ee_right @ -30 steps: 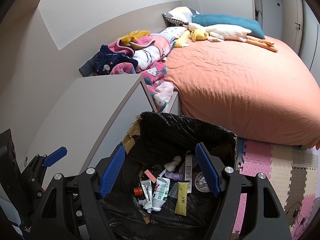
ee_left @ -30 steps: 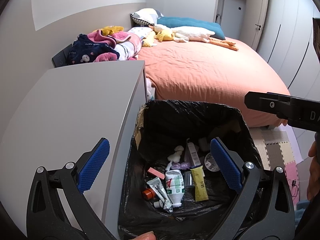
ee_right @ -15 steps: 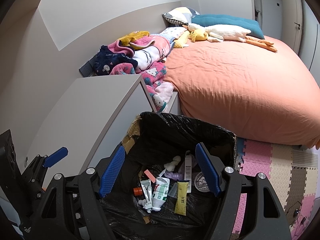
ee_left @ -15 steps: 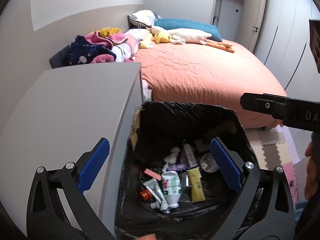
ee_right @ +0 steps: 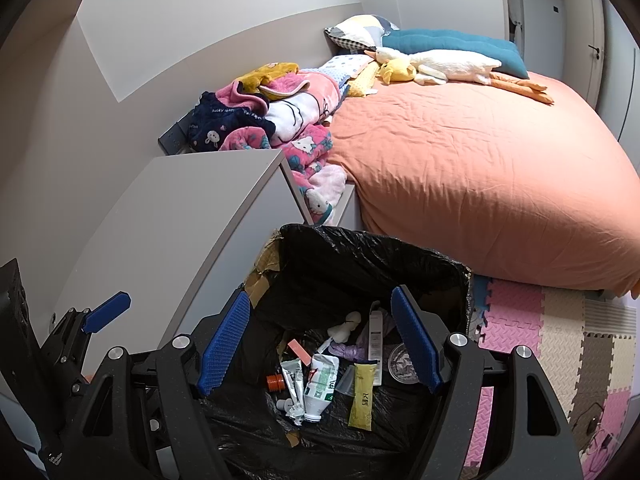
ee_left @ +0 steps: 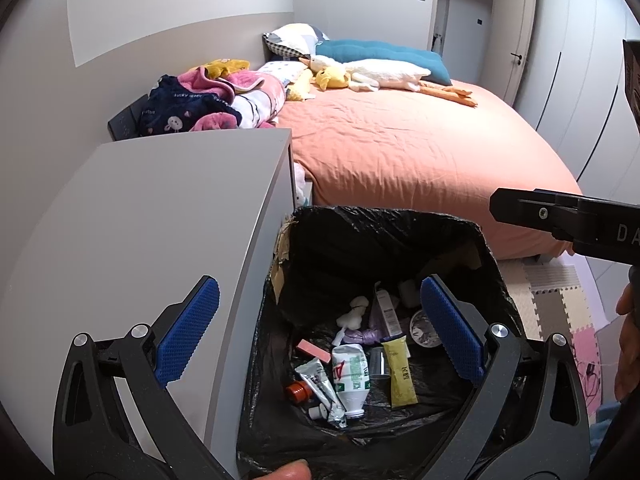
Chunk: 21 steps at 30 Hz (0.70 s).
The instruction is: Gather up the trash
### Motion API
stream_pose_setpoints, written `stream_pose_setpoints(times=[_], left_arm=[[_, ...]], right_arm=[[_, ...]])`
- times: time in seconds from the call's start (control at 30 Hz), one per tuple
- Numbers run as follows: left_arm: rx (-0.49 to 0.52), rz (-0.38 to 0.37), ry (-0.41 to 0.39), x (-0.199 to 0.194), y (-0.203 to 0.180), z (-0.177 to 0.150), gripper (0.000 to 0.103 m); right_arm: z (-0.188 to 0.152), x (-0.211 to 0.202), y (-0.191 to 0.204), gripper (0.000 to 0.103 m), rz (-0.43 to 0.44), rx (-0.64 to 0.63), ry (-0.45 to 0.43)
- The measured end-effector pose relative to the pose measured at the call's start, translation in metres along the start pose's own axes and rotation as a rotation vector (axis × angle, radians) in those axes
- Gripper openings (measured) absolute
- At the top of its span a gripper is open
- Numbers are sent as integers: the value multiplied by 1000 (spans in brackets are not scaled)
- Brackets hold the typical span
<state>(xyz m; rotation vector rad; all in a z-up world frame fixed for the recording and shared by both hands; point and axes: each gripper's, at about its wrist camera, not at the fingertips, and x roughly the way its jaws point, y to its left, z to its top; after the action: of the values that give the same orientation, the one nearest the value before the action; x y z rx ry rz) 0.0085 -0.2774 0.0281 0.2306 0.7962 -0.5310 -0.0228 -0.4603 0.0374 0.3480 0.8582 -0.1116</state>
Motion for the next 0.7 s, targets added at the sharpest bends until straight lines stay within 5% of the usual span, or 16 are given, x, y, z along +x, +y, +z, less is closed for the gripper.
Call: stream_pose_setpoints(times=[0.7], left_arm=[[-22,-35,-7,0,3,-3,97]], right_arm=[[2,-9,3,75,2,-14,-8]])
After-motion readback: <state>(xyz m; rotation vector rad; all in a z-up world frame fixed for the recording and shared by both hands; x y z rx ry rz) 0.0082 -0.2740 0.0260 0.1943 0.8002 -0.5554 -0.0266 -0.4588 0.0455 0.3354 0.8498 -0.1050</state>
